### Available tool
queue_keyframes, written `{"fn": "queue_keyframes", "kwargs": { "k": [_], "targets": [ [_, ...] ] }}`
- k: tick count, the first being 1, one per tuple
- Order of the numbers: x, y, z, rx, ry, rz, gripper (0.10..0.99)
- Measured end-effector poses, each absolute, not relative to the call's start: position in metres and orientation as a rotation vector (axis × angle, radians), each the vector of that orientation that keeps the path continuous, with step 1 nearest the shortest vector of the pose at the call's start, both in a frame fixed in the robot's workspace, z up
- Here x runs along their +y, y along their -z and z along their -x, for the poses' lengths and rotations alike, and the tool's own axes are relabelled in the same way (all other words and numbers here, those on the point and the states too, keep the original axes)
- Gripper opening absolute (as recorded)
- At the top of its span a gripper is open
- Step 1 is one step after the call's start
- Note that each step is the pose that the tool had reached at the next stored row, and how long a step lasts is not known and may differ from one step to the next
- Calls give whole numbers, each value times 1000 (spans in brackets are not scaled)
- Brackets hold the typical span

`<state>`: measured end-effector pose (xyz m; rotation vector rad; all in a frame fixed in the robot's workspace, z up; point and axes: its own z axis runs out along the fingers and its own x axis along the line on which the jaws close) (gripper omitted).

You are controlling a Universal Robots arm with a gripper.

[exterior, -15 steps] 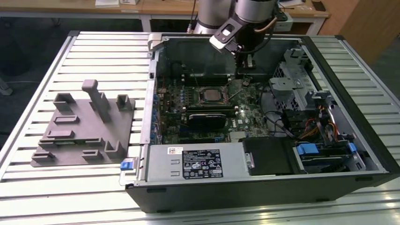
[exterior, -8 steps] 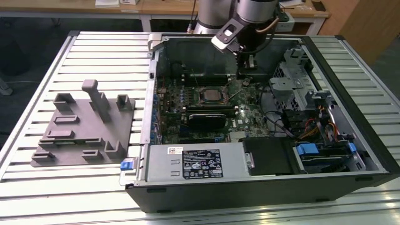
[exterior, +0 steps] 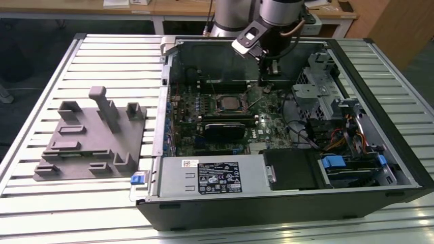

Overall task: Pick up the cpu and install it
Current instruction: 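Close the cpu cover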

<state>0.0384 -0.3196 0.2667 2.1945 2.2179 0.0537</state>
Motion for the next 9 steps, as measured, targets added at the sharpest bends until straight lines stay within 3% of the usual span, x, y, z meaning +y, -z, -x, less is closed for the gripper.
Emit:
{"fn": "queue_keyframes", "kwargs": {
  "k": [9],
  "targets": [
    [-319,-263,-47,2218,-54,-2195,106]
  ]
}}
